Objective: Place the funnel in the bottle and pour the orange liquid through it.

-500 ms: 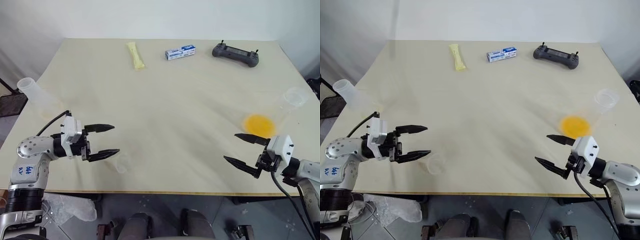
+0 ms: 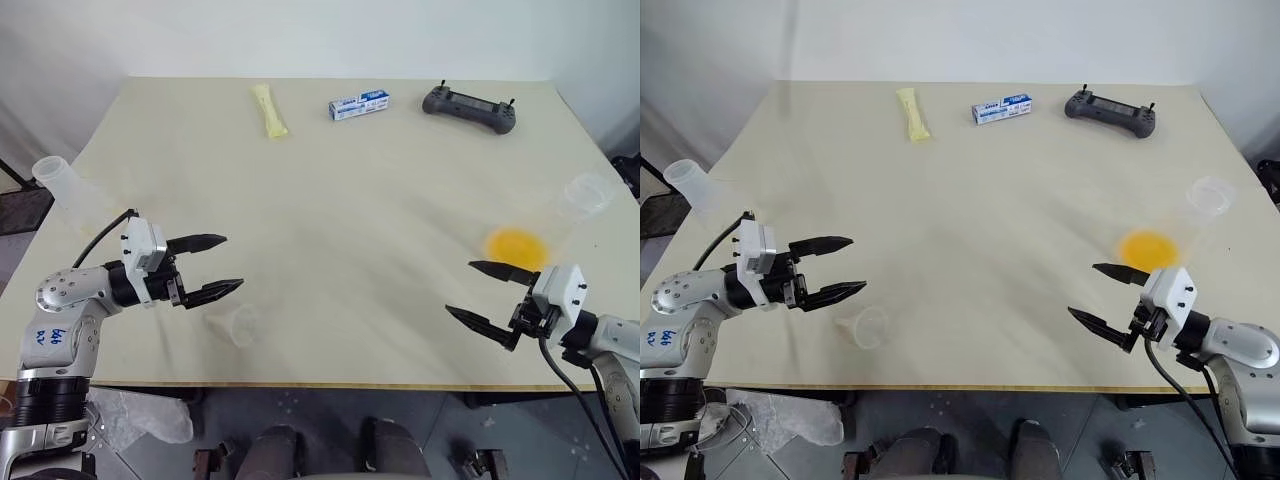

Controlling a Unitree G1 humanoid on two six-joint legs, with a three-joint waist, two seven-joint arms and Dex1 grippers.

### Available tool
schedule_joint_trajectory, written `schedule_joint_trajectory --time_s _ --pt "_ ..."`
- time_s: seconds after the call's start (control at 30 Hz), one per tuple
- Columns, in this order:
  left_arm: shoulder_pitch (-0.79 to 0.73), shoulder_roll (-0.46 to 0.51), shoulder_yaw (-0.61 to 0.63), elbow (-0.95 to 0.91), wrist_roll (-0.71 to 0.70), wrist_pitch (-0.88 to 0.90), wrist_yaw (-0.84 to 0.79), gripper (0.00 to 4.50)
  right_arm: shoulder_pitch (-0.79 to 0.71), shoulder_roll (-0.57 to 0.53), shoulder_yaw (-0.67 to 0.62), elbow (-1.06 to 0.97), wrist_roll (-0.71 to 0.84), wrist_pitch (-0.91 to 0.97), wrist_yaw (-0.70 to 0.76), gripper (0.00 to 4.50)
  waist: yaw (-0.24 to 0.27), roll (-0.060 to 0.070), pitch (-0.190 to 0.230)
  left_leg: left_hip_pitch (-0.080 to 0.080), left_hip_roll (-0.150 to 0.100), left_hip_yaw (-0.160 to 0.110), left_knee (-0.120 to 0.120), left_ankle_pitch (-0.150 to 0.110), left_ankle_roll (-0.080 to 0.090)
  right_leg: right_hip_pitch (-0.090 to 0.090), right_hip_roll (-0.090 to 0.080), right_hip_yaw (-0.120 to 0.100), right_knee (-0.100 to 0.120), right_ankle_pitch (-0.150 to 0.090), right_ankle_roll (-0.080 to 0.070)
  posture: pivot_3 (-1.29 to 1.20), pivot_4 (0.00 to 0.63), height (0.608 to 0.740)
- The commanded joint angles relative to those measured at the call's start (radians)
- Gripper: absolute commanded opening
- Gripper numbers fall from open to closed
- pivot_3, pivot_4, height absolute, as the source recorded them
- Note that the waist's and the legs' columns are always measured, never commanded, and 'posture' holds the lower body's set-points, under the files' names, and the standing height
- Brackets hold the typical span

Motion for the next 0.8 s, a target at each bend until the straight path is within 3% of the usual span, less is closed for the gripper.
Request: schedule_joint_trajectory --time_s 0.03,0.47,0.67,0.8 --pt "0.052 -0.002 0.088 -0.093 -0.029 0.041 0.108 4.48 -0.042 0.010 0.013 0.016 0.009 -0.002 0.006 4.50 -0.002 0.000 0.000 0.000 0.000 0.000 0.000 0.000 0.000 0.000 0.000 0.000 0.000 0.000 0.000 0.00 0.150 0.740" --pt "0.548 -0.198 0.470 -0.476 -0.079 0.130 0.499 4.48 -0.207 0.069 0.121 0.113 0.006 0.013 0.041 4.50 -0.013 -0.001 0.000 0.000 0.001 -0.003 0.000 0.000 -0.001 0.002 -0.002 0.003 -0.004 0.000 0.000 0.00 0.150 0.740" --pt "0.573 -0.214 0.546 -0.451 -0.082 0.139 0.595 4.48 -0.260 0.094 0.144 0.163 -0.010 -0.004 0.052 4.50 0.004 -0.001 0.000 0.000 0.001 -0.005 0.002 -0.001 -0.001 0.005 -0.002 0.003 -0.010 0.000 -0.001 0.00 0.150 0.740" --pt "0.428 -0.210 0.519 -0.327 0.027 0.152 0.805 4.48 -0.273 0.106 0.145 0.154 -0.008 -0.010 0.051 4.50 0.006 0.000 0.001 0.000 0.000 -0.007 0.002 -0.001 -0.001 0.007 -0.002 0.002 -0.009 0.000 -0.001 0.00 0.150 0.740"
